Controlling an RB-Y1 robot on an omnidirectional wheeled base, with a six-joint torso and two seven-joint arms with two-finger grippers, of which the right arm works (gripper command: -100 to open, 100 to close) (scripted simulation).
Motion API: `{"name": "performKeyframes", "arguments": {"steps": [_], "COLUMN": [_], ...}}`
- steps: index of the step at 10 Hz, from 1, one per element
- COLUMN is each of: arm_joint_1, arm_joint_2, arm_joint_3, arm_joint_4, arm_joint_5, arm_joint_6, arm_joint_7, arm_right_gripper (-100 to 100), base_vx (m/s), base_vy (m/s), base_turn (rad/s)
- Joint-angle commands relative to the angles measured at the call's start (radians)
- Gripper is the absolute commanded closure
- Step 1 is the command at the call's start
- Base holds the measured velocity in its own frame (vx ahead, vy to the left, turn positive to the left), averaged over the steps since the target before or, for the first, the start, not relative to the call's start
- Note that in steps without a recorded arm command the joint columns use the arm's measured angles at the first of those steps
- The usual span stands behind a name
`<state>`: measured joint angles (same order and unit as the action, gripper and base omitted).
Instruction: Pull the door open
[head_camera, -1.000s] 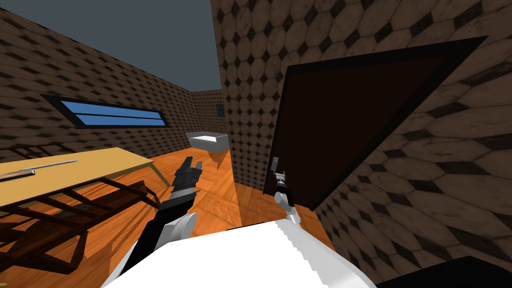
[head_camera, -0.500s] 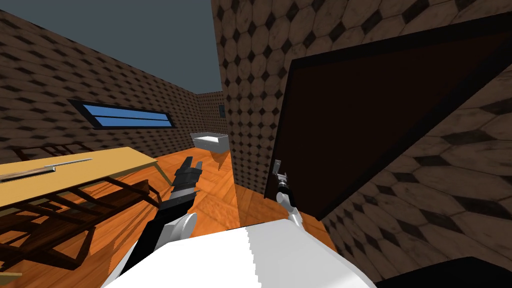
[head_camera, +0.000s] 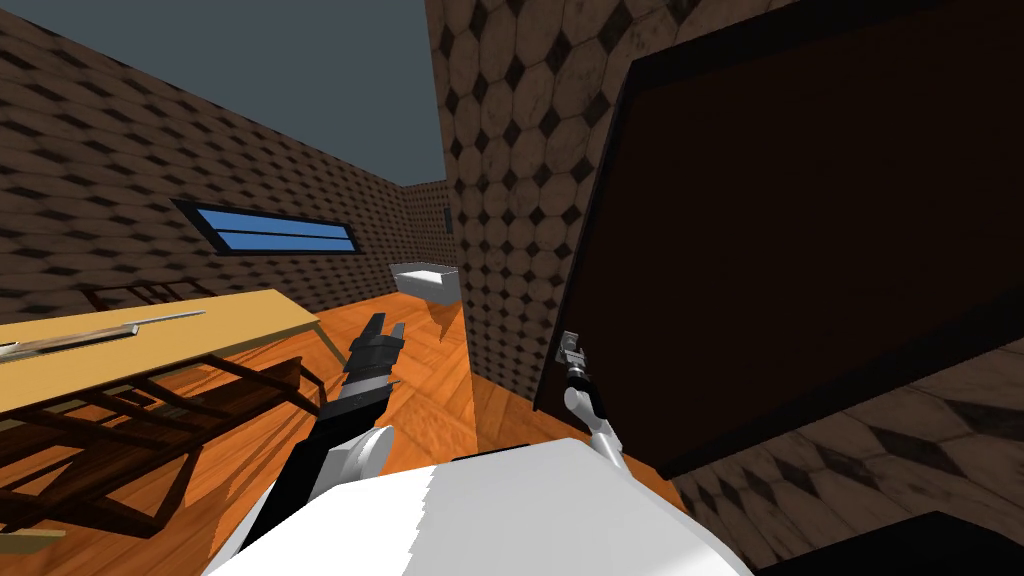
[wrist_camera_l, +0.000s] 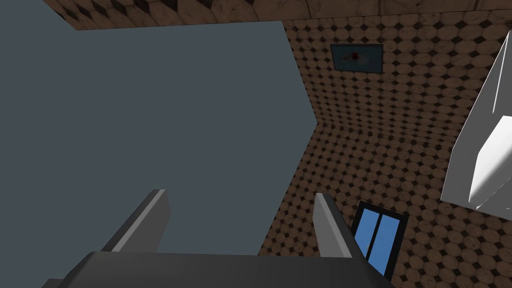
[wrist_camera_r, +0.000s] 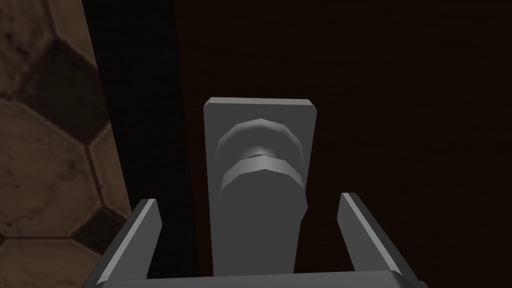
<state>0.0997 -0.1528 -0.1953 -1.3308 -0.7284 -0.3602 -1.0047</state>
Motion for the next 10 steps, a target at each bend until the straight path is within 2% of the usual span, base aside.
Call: {"name": "performKeyframes", "arguments": {"steps": [1,2,3,8,9,10], "arm_joint_1": [0.006,0.002,0.002,0.002,0.013,0.014], "arm_joint_2": [-0.032,-0.022,-0.022,-0.022,-0.038,-0.042], "arm_joint_3": [-0.008,0.0,0.0,0.0,0.014,0.018], "arm_joint_4": [0.019,0.022,0.022,0.022,0.017,0.015], "arm_joint_5": [-0.01,-0.005,-0.005,-0.005,-0.007,-0.008], "arm_joint_6": [-0.011,-0.014,-0.014,-0.014,-0.01,-0.01], "arm_joint_7": [-0.03,-0.021,-0.021,-0.021,-0.04,-0.045], "arm_right_gripper": [-100,-100,100,100,100,100], "base_vx": [0.174,0.08,-0.011,-0.016,-0.123,-0.187], "base_vy": [-0.024,-0.011,-0.004,0.0,-0.04,-0.037], "base_turn": [0.111,0.021,-0.038,0.001,0.125,0.138]}}
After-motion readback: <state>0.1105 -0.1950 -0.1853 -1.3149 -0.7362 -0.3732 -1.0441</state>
